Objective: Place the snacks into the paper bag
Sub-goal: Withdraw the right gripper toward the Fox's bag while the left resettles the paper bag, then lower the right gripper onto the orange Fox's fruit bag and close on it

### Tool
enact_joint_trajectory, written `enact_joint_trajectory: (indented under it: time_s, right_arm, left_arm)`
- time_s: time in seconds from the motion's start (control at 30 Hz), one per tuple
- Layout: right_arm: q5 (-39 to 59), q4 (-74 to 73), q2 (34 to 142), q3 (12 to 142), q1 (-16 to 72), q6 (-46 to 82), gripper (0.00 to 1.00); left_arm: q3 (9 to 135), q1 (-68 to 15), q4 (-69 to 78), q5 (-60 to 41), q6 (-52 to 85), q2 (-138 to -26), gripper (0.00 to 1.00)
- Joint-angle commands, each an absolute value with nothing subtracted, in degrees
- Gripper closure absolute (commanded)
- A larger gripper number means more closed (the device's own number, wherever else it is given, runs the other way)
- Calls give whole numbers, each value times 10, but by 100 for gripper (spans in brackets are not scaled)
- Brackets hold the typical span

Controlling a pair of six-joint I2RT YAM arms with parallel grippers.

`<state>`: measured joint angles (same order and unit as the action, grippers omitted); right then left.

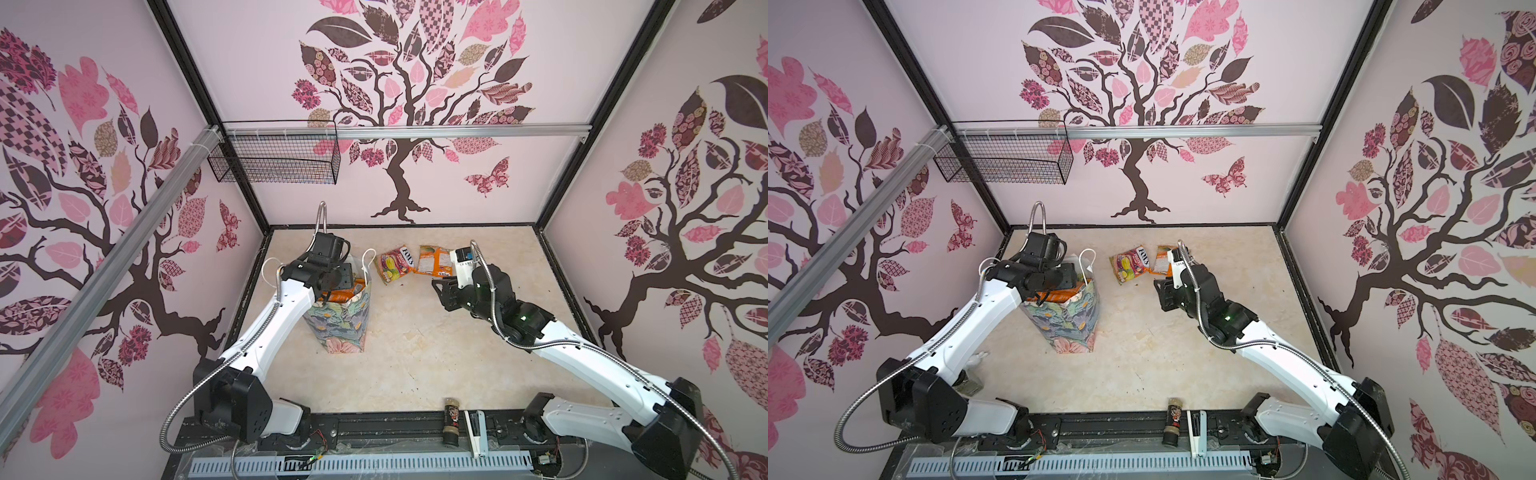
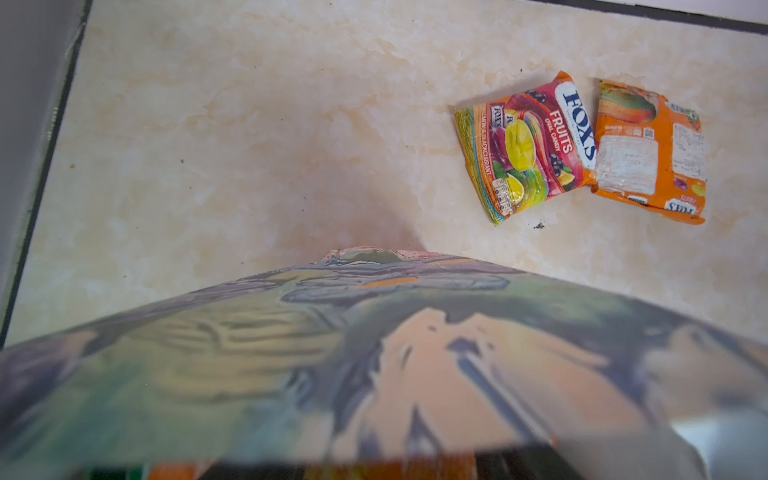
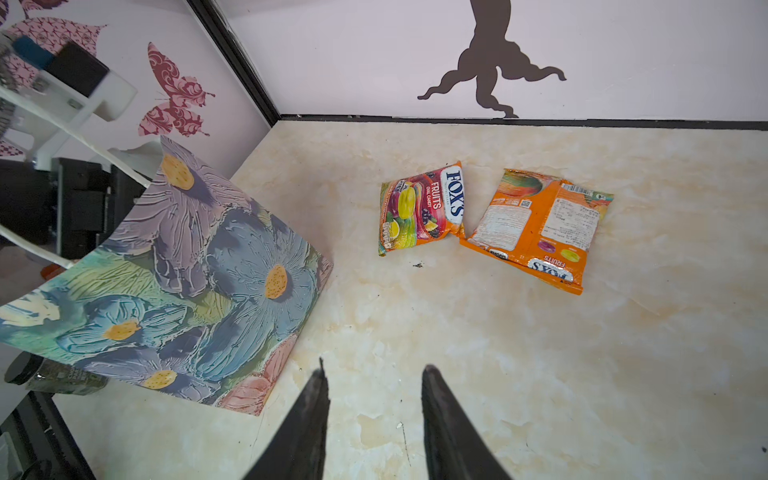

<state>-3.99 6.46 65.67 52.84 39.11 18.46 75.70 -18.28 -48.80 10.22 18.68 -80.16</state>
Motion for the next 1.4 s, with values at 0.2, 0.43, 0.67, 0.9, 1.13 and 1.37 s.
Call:
enact_joint_trajectory:
  time_s: [0.2, 0.43, 0.67, 0.9, 1.13, 1.37]
  right_arm:
    - [-95, 111, 718, 559, 356, 151, 52]
    - [-125, 120, 810, 587, 326, 111, 48]
    - [-192, 120, 907, 614, 327, 26, 35]
    - [-238, 73, 952, 593, 326, -19, 27]
    - [-239, 66, 1038, 638, 317, -55, 23]
    - [-203, 76, 1087, 688, 283, -59, 22]
  left_arm:
    - [870, -133, -603, 168, 131, -676, 24]
    - [777, 33, -548, 51, 136, -604, 23]
    - [640, 44, -432, 9, 165, -549, 23]
    - [622, 46, -423, -10, 172, -558, 23]
    - [612, 57, -411, -35, 178, -557, 23]
    - [610, 68, -407, -53, 179, -557, 24]
